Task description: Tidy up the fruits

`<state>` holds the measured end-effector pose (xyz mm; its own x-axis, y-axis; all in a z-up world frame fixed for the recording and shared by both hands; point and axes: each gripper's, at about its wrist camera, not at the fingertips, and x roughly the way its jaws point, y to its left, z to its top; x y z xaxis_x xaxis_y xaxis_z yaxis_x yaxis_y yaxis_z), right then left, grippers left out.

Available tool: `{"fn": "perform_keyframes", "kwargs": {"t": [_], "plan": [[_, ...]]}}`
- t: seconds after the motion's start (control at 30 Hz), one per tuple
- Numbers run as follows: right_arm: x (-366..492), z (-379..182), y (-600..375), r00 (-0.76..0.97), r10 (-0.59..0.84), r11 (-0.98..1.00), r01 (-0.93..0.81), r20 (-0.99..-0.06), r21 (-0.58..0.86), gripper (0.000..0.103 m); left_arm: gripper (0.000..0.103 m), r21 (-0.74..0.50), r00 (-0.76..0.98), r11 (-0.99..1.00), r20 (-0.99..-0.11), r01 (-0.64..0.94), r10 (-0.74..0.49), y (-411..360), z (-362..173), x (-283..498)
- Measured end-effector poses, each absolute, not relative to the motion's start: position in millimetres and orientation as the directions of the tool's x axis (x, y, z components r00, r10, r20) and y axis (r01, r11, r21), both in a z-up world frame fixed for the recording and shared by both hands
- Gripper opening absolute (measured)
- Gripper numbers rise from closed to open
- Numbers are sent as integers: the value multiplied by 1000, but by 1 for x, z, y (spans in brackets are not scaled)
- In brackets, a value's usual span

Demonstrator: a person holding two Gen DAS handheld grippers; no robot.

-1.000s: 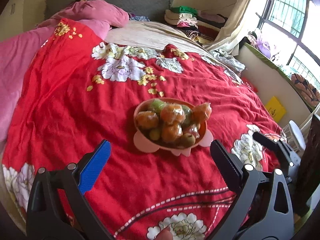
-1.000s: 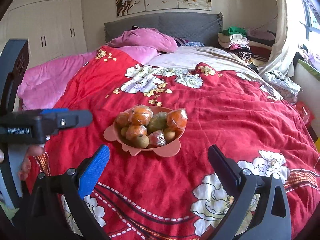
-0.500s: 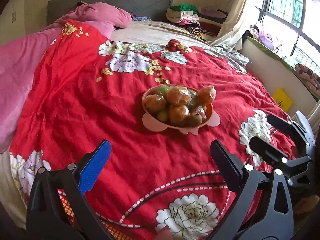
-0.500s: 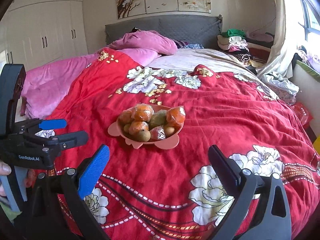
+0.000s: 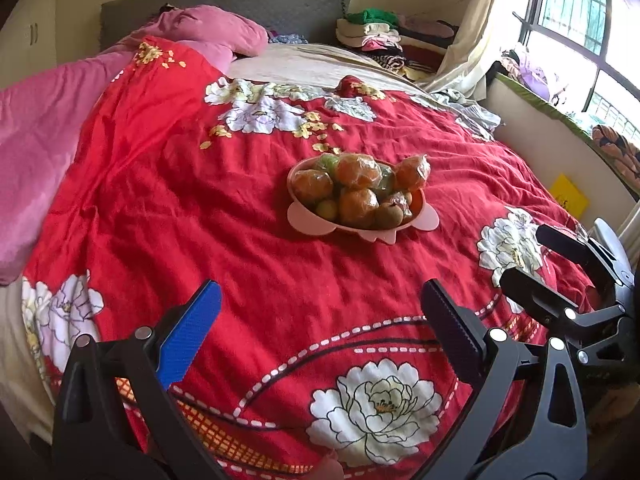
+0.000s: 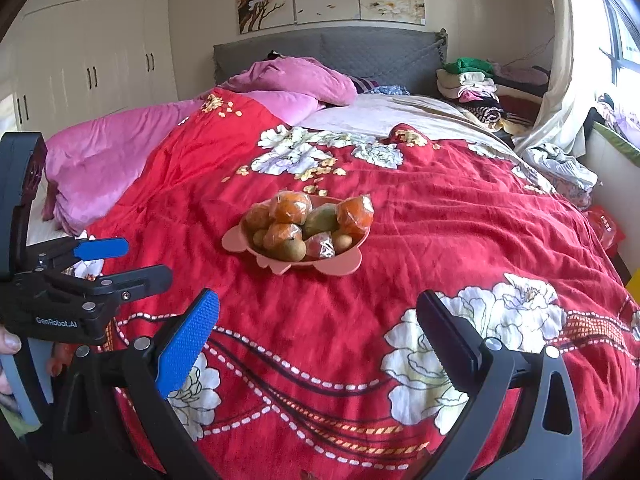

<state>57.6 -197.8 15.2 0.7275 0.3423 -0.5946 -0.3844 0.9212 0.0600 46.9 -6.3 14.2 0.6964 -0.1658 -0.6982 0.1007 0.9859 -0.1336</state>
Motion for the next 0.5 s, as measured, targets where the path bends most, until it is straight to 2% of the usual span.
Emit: {"fn": "perform_keyframes", "kwargs": {"t": [0.5], "plan": [[54, -3, -200, 713, 323, 926, -373, -622, 54, 99, 93, -126, 670, 988, -728, 84, -150, -7, -7, 37]]}}
